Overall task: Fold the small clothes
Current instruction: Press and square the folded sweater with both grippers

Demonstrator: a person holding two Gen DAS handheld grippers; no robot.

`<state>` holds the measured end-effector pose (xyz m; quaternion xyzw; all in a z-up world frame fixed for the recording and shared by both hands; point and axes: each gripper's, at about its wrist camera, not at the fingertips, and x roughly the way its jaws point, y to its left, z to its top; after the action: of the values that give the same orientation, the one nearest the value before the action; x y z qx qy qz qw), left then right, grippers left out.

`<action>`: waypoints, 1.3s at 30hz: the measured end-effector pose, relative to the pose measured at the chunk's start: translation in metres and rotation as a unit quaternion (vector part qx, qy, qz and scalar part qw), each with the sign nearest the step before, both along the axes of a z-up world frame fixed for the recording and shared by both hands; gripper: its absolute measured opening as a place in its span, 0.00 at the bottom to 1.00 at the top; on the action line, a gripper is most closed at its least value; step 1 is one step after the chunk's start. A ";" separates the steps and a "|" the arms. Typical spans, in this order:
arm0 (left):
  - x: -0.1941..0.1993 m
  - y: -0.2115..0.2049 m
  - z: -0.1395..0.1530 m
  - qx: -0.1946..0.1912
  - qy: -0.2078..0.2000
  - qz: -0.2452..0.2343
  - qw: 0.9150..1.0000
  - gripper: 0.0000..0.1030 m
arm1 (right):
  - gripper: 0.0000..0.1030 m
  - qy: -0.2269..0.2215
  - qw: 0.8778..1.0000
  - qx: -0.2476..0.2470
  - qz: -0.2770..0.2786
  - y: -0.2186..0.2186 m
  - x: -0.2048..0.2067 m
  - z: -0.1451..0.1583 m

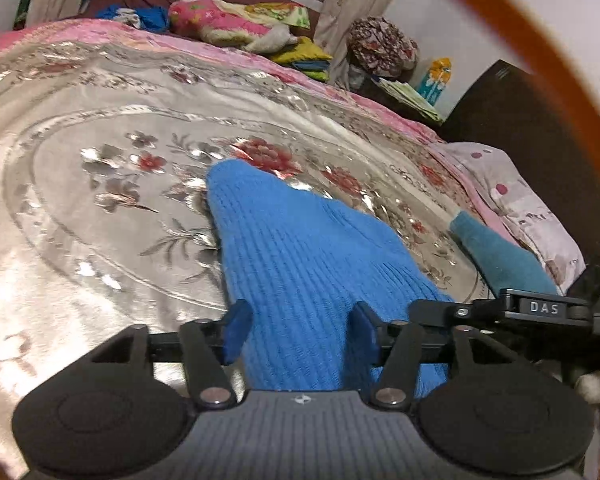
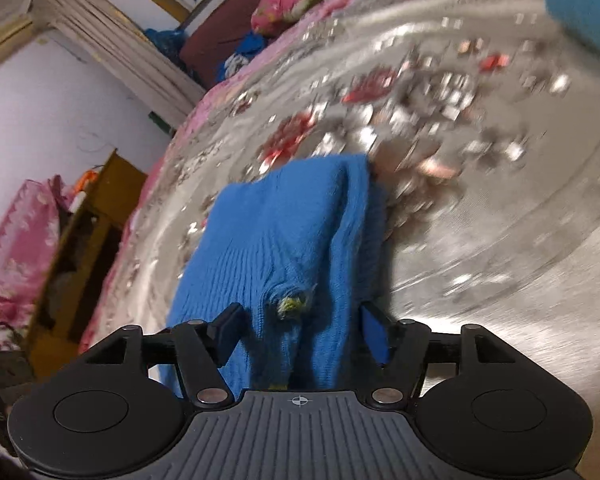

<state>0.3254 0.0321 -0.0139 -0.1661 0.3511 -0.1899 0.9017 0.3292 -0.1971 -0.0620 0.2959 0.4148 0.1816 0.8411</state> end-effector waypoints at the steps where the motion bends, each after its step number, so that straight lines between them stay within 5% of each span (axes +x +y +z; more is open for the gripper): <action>1: 0.002 -0.001 -0.003 -0.002 0.003 -0.001 1.000 0.63 | 0.67 0.002 1.000 0.006 0.000 0.003 0.001 -0.003; 5: 0.001 -0.007 -0.007 0.005 0.001 -0.009 1.000 0.63 | 0.65 0.001 1.000 0.015 0.000 0.010 0.001 -0.008; 12: -0.025 -0.013 0.001 0.012 -0.003 -0.023 1.000 0.60 | 0.42 0.011 1.000 0.014 0.008 0.014 -0.017 -0.004; 20: -0.102 -0.021 0.002 0.034 0.013 -0.077 0.996 0.60 | 0.41 0.025 0.999 0.016 0.034 0.004 -0.092 0.010; 25: -0.136 -0.025 0.002 0.065 0.003 -0.080 0.995 0.60 | 0.43 0.038 0.998 -0.034 0.023 0.002 -0.141 0.003; 34: -0.140 -0.022 0.024 0.078 -0.040 -0.034 0.996 0.60 | 0.43 -0.085 0.990 -0.109 -0.027 0.000 -0.172 0.061; 39: -0.138 -0.037 0.014 0.129 -0.041 -0.028 0.990 0.60 | 0.40 -0.076 0.990 -0.116 0.004 0.029 -0.142 0.043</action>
<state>0.1872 -0.0051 -0.0003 -0.0312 0.3400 -0.1746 0.9236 0.1874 -0.1684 -0.0187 0.1803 0.3694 0.1574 0.8979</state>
